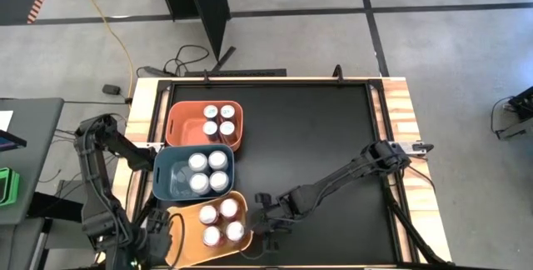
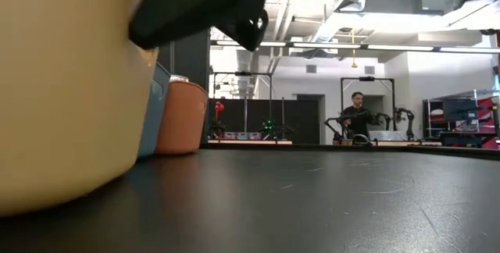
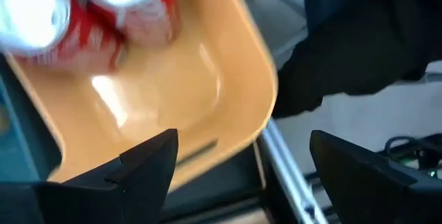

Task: Sort soda cans
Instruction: Move the yellow bin to the bottom left of the table

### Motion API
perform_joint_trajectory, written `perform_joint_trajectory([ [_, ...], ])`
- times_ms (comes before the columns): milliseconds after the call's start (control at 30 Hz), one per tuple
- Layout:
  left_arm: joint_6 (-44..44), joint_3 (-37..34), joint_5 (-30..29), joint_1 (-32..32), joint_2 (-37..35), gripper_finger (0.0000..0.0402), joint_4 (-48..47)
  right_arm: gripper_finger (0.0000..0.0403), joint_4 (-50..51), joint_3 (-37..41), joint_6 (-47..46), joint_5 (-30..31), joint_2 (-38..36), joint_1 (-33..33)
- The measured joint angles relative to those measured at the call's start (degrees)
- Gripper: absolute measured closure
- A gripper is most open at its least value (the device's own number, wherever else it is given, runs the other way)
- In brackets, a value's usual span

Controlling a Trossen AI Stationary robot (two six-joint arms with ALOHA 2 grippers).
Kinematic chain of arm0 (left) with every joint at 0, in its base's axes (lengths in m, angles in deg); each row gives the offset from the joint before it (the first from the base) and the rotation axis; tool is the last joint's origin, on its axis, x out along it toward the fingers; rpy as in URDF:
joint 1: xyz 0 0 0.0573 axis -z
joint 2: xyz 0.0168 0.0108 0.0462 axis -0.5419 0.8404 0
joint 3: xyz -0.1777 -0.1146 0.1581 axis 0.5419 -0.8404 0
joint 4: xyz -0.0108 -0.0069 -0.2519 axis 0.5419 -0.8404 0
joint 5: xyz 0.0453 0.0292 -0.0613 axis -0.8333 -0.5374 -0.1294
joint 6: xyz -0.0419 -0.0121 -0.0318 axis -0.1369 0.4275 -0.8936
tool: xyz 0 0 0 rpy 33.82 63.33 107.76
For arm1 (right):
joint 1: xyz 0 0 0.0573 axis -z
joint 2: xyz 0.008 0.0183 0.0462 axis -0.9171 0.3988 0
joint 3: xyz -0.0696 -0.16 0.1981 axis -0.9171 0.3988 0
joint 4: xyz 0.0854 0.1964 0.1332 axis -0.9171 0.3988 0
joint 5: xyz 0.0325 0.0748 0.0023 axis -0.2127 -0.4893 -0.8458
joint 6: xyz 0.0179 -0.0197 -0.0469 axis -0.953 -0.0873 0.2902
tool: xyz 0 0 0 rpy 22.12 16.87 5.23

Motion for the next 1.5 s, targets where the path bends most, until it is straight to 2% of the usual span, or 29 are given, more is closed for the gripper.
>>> perform_joint_trajectory([
  [233, 9.8, 0.0, -6.6, 0.0, 0.8, 0.0077, 11.0, 0.0403, -1.9, 0.0, 2.4, 0.0, 0.0, 1.1],
  [500, 12.5, -0.3, -6.5, -0.7, 5.4, 0.0077, 14.1, 0.0403, -2.9, -0.1, 5.1, 0.3, 0.0, 2.5],
  [667, 12.3, -0.3, -2.9, -1.9, 9.5, 0.0077, 14.1, 0.0403, -4.0, -0.1, 8.3, 0.6, 0.0, 2.4],
  [933, 11.4, -0.3, -0.3, -3.2, 13.6, 0.0077, 12.6, 0.0403, -4.1, -0.1, 8.6, 0.5, 0.0, 2.5],
  [1100, 11.4, -0.3, -3.7, -3.2, 13.7, 0.008, 12.6, 0.0403, 2.8, -0.2, 5.0, 0.6, -0.3, 2.6],
  [1267, 8.2, 0.0, -1.7, -2.9, 13.7, 0.01, 7.2, 0.0403, 7.8, -0.2, 2.2, 0.5, -0.3, 2.2],
  [1500, 6.0, 3.9, -4.4, -1.9, 13.6, 0.0115, -0.1, 0.0403, 2.9, -0.2, 2.2, 0.2, -0.2, 1.5],
])
